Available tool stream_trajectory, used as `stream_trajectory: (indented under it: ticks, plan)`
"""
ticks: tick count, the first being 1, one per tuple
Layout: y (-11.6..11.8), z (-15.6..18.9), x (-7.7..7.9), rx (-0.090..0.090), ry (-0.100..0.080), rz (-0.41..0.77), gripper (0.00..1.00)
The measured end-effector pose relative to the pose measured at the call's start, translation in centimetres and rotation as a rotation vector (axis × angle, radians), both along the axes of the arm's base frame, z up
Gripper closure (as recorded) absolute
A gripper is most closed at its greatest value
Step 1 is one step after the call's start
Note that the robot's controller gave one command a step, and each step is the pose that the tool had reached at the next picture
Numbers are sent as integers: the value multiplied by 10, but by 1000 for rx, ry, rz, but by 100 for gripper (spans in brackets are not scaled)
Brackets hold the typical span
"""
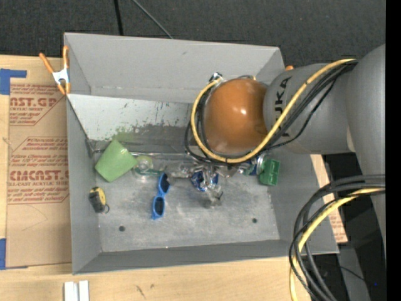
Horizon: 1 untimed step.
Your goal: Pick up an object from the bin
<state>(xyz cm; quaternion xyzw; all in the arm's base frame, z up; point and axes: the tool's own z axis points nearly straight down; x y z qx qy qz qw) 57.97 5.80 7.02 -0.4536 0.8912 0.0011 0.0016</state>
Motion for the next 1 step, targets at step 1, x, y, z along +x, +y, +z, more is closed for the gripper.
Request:
stream_trajectory:
  ticks: [1]
  plan:
    - [103,15,3,4,1,-103,0]
